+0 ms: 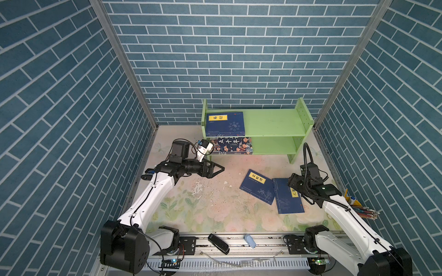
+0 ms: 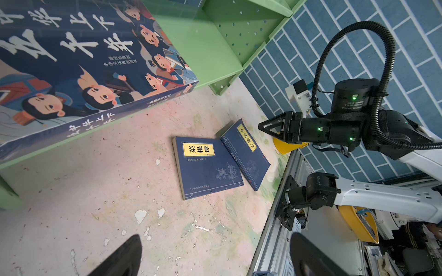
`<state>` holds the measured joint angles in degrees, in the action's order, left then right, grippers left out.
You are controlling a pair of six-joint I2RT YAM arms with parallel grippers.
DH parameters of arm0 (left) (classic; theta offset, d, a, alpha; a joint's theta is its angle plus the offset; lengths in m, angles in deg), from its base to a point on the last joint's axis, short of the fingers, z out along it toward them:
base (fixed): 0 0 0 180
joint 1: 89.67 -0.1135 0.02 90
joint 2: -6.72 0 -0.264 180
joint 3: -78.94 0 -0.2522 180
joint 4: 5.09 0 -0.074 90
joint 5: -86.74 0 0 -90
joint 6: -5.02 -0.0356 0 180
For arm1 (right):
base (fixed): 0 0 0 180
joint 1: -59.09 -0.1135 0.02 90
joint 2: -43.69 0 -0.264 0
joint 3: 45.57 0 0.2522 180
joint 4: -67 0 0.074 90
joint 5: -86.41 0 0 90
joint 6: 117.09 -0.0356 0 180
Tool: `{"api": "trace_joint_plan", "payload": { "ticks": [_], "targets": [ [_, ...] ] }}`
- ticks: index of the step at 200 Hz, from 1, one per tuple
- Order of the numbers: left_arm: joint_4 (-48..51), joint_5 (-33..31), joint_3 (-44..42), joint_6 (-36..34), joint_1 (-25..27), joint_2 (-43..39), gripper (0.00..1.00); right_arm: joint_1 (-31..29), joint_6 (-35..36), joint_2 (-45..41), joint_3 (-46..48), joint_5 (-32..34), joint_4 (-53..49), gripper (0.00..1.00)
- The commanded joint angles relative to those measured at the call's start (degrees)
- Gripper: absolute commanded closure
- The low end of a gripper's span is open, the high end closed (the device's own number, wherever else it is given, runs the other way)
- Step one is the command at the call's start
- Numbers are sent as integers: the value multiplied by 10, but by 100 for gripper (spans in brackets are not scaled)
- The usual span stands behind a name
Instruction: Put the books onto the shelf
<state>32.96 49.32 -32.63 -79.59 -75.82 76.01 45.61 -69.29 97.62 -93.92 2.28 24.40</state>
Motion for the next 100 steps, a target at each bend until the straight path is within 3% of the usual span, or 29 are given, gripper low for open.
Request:
{"api": "trace_joint_plan", "payload": {
  "ticks": [1, 64, 100],
  "targets": [
    [-8, 3, -3, 12, 7, 0, 3, 37, -7, 0, 11, 11, 21, 32],
    [10, -2, 6, 11, 16, -8, 2, 161, 4, 70, 57, -136, 106, 29],
    [35, -2, 16, 7, 16, -1, 2, 188, 23, 86, 60, -166, 100, 28]
  ]
}}
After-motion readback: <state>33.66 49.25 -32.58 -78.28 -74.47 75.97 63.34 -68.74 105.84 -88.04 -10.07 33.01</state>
